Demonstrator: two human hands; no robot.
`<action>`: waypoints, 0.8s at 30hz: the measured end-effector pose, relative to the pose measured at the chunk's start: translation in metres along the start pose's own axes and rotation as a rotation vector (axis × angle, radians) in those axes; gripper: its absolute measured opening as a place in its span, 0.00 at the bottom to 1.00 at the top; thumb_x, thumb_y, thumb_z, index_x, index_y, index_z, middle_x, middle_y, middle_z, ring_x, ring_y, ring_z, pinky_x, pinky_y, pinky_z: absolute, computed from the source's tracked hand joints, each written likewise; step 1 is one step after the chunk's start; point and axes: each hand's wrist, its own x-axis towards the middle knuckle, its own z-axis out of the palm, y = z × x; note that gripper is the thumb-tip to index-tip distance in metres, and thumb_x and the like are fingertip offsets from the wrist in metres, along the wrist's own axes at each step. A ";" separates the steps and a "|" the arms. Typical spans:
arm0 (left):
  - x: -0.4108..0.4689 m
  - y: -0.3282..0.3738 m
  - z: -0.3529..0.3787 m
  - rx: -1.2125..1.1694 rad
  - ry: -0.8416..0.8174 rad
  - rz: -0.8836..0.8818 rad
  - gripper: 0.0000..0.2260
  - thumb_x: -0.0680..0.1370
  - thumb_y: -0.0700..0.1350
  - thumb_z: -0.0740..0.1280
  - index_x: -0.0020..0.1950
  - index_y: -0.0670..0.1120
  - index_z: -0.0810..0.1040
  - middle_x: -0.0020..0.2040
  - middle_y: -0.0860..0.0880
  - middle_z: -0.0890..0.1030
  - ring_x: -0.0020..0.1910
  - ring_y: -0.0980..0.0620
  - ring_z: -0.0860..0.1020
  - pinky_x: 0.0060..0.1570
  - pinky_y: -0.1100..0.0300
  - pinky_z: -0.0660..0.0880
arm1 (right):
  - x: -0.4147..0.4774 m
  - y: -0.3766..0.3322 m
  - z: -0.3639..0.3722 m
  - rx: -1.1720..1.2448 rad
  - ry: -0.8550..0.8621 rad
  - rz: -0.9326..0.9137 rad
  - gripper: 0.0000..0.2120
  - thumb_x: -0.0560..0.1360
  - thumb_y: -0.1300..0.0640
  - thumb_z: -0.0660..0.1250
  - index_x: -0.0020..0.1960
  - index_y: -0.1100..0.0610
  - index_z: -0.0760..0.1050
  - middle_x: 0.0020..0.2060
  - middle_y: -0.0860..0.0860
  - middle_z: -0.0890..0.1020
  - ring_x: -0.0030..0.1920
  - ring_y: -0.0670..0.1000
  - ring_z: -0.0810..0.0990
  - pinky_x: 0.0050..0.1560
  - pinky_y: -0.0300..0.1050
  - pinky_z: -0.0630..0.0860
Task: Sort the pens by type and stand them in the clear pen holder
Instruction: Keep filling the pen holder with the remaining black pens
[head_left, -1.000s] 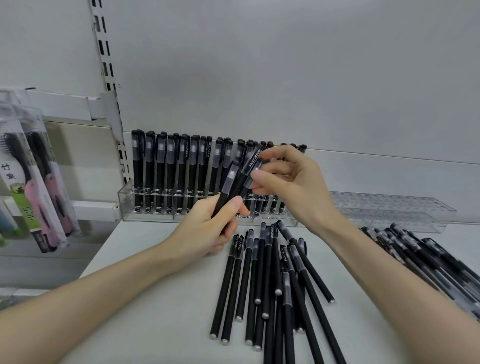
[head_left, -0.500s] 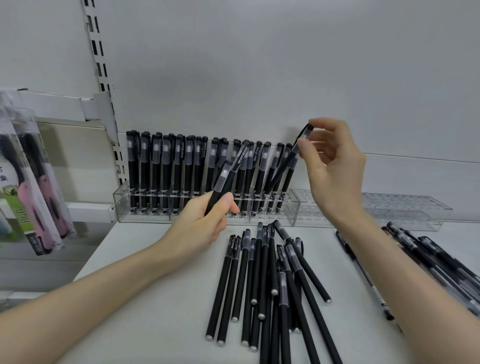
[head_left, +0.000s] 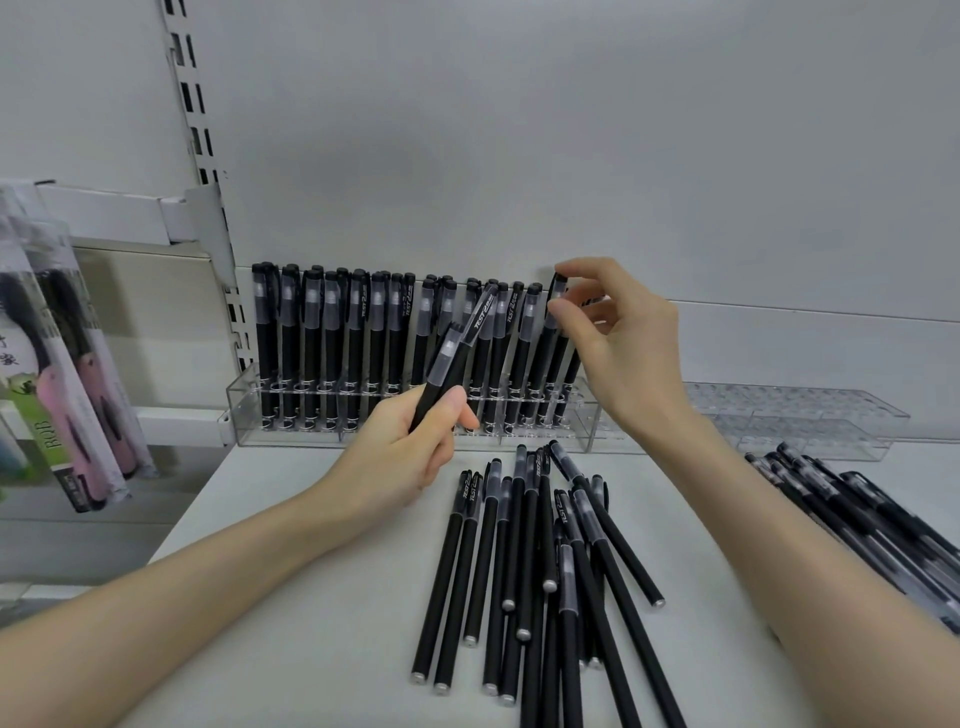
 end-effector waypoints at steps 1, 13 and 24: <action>0.000 0.000 0.000 0.000 -0.002 -0.004 0.14 0.82 0.47 0.56 0.45 0.39 0.74 0.25 0.49 0.64 0.19 0.57 0.60 0.20 0.69 0.58 | 0.001 0.000 0.000 0.003 -0.001 0.004 0.10 0.75 0.64 0.67 0.55 0.55 0.78 0.37 0.45 0.77 0.36 0.37 0.75 0.40 0.27 0.70; 0.001 0.000 0.000 -0.005 -0.006 -0.019 0.14 0.82 0.48 0.56 0.45 0.40 0.74 0.25 0.50 0.64 0.20 0.57 0.59 0.20 0.68 0.57 | 0.003 0.001 -0.001 0.033 -0.023 0.057 0.10 0.74 0.64 0.67 0.54 0.54 0.78 0.36 0.44 0.78 0.34 0.39 0.74 0.40 0.29 0.70; 0.001 -0.002 -0.001 -0.006 -0.010 -0.004 0.14 0.82 0.48 0.57 0.46 0.39 0.74 0.25 0.49 0.64 0.20 0.56 0.59 0.20 0.68 0.57 | -0.004 -0.004 -0.003 -0.054 0.007 0.040 0.09 0.74 0.60 0.69 0.54 0.54 0.79 0.39 0.46 0.79 0.36 0.40 0.75 0.41 0.31 0.71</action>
